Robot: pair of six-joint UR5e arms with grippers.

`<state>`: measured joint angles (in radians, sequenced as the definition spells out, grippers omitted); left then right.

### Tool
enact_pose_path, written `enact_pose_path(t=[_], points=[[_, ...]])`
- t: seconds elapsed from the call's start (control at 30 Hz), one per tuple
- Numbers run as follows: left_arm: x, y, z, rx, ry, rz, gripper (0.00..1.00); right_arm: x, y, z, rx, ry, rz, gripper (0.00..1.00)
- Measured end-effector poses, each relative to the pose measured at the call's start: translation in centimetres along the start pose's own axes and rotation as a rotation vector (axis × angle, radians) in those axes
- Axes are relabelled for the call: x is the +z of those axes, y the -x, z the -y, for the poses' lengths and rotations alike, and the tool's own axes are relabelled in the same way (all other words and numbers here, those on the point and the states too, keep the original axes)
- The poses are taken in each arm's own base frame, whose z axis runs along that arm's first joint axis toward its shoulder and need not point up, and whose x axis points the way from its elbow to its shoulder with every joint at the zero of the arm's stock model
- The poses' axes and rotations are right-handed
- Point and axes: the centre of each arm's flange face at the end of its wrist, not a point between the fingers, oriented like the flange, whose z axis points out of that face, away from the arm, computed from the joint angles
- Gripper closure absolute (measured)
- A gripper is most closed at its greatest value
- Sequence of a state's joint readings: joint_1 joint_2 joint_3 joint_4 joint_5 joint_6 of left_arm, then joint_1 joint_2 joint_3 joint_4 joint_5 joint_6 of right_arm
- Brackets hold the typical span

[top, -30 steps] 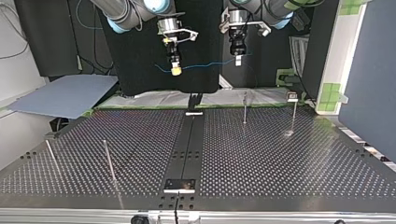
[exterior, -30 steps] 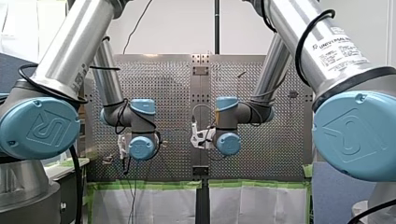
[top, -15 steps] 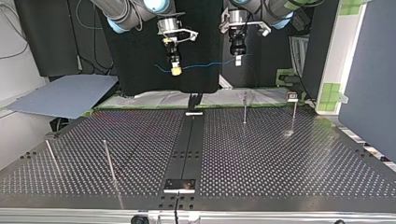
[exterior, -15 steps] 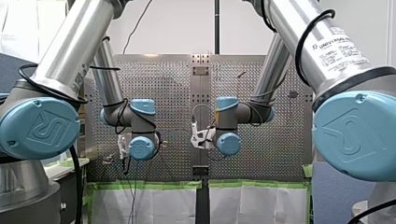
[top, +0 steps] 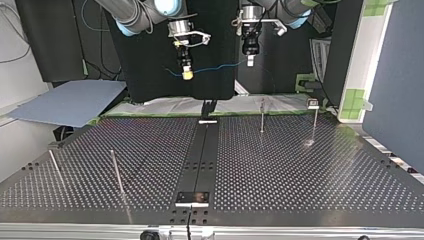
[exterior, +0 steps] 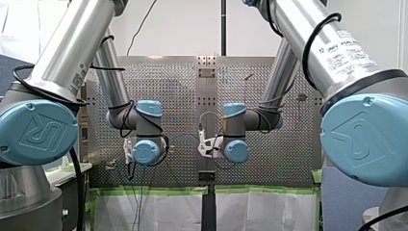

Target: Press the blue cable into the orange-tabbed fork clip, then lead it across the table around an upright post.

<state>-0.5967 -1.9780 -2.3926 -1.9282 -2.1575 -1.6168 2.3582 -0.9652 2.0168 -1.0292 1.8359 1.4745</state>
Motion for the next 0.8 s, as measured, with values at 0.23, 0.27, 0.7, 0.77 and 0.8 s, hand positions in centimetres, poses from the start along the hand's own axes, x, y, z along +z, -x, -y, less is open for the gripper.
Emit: enact_pose_path(t=[0.23, 0.27, 0.7, 0.77, 0.8], points=[[0.0, 0.0, 0.0, 0.0, 0.0, 0.0, 1.0, -0.5, 2.9, 0.1, -0.015, -0.004, 0.054, 1.0], [0.0, 0.0, 0.0, 0.0, 0.0, 0.0, 1.0, -0.5, 3.1, 0.1, -0.015, -0.004, 0.057, 1.0], [0.0, 0.0, 0.0, 0.0, 0.0, 0.0, 1.0, -0.6, 3.5, 0.1, -0.017, -0.005, 0.064, 1.0], [0.0, 0.0, 0.0, 0.0, 0.0, 0.0, 1.0, -0.6, 3.5, 0.1, -0.017, -0.005, 0.064, 1.0], [0.0, 0.0, 0.0, 0.0, 0.0, 0.0, 1.0, -0.6, 3.5, 0.1, -0.017, -0.005, 0.064, 1.0]])
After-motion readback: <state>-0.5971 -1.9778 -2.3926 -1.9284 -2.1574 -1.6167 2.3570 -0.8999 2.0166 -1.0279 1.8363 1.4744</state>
